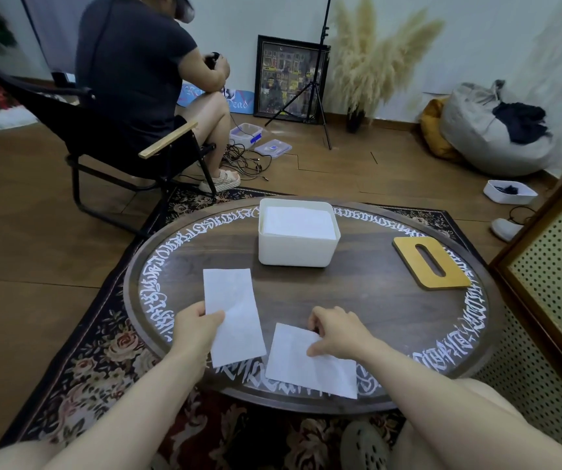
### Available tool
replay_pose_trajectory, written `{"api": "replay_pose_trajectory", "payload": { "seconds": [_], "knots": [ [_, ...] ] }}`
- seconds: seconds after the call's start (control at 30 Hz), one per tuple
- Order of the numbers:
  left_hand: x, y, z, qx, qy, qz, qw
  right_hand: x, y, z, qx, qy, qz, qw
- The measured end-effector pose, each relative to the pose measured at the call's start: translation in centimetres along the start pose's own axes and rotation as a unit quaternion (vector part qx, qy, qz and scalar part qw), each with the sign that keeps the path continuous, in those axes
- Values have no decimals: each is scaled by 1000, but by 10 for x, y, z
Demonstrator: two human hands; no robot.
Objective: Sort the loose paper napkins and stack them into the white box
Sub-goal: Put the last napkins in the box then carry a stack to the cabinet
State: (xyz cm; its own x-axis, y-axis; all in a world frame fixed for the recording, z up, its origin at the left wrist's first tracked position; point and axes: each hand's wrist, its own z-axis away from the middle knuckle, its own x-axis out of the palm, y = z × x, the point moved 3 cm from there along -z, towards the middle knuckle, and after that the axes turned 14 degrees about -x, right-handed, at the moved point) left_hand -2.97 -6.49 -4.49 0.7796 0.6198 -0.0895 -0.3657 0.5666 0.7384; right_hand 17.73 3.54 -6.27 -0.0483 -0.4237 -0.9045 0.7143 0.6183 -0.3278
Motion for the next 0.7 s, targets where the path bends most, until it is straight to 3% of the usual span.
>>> {"api": "replay_pose_trajectory", "payload": {
  "seconds": [0.23, 0.4, 0.47, 0.57, 0.7],
  "knots": [
    [1, -1, -2, -3, -1, -1, 1000, -2, 0, 3, 25, -8, -12, 1000],
    [6, -1, -5, 1, -5, -9, 1000, -19, 10, 11, 79, 82, -116, 987],
    [10, -2, -4, 1, -11, -12, 1000, -28, 10, 19, 90, 131, -212, 964],
    [17, -4, -3, 0, -18, -15, 1000, -37, 4, 31, 87, 181, -384, 901],
    [29, -6, 2, 7, -38, -24, 999, -43, -5, 39, 69, 204, -509, 833]
  ]
}}
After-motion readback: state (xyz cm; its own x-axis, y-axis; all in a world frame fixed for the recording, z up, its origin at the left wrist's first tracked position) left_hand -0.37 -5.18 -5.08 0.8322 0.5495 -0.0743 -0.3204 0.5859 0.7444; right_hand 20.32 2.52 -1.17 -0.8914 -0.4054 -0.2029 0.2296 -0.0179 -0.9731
